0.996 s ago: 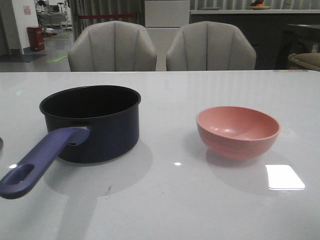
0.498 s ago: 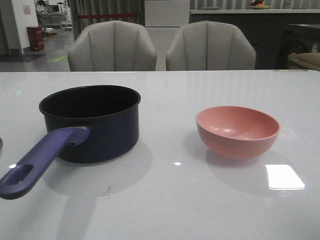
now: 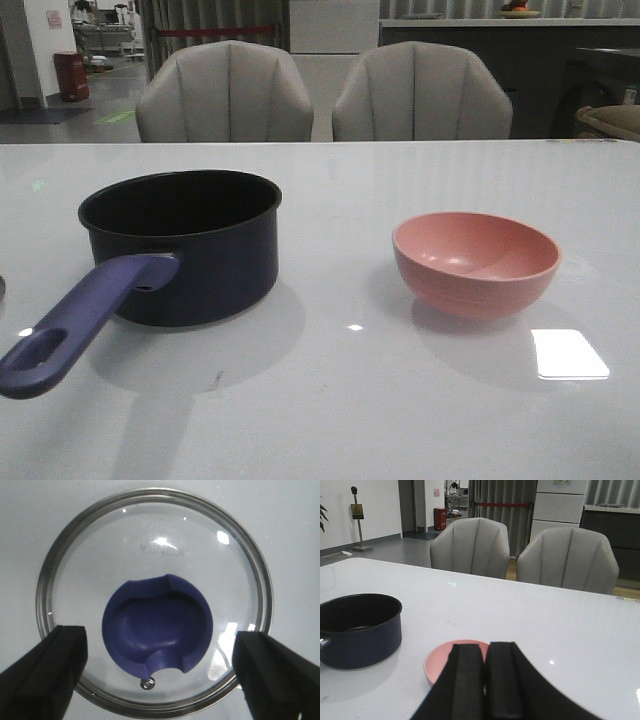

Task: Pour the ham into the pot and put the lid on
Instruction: 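Grasp the lid knob with the left gripper and lift the lid over the pot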

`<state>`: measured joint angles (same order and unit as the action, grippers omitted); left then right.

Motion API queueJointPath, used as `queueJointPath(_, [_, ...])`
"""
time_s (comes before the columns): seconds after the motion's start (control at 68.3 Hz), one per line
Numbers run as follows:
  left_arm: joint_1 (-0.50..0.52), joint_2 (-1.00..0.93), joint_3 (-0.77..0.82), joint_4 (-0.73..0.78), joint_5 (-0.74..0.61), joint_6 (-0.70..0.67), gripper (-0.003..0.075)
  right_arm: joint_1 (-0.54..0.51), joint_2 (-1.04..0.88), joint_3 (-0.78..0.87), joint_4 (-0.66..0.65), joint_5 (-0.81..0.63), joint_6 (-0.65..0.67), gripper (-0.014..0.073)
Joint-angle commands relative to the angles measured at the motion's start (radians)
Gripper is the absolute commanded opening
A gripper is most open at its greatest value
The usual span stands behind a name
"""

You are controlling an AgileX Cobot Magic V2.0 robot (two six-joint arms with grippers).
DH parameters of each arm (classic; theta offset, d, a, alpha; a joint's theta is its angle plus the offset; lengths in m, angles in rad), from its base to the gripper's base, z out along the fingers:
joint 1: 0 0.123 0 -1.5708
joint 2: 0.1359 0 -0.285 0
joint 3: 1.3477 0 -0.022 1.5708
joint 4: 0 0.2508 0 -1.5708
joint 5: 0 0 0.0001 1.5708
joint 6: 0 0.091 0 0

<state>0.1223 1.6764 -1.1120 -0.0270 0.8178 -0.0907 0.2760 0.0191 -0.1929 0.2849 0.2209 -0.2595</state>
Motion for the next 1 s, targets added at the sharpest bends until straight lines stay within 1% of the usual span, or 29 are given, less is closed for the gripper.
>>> queueJointPath(0.0, [-0.007, -0.011, -0.044, -0.008, -0.004, -0.010, 0.0628, -0.001, 0.010, -0.023, -0.001, -0.072, -0.008, 0.0147])
queueJointPath(0.352, [-0.007, 0.073, -0.101, -0.022, 0.017, -0.010, 0.0625, -0.001, 0.010, -0.023, -0.001, -0.072, -0.008, 0.0147])
queueJointPath(0.659, [-0.007, 0.124, -0.107, -0.024, 0.030, -0.011, 0.0619, -0.001, 0.010, -0.023, -0.001, -0.072, -0.008, 0.0147])
queueJointPath(0.718, [-0.007, 0.126, -0.107, -0.024, 0.026, -0.011, 0.0589, -0.001, 0.010, -0.023, -0.001, -0.072, -0.008, 0.0147])
queueJointPath(0.762, [-0.007, 0.126, -0.107, -0.024, 0.024, -0.011, 0.0547, -0.001, 0.010, -0.023, -0.001, -0.072, -0.008, 0.0147])
queueJointPath(0.864, [-0.007, 0.126, -0.107, -0.024, 0.016, -0.011, 0.0422, -0.001, 0.010, -0.023, -0.001, -0.072, -0.008, 0.0147])
queueJointPath(0.981, [-0.007, 0.126, -0.107, -0.024, 0.004, -0.011, 0.0314, -0.001, 0.010, -0.023, -0.001, -0.072, -0.008, 0.0147])
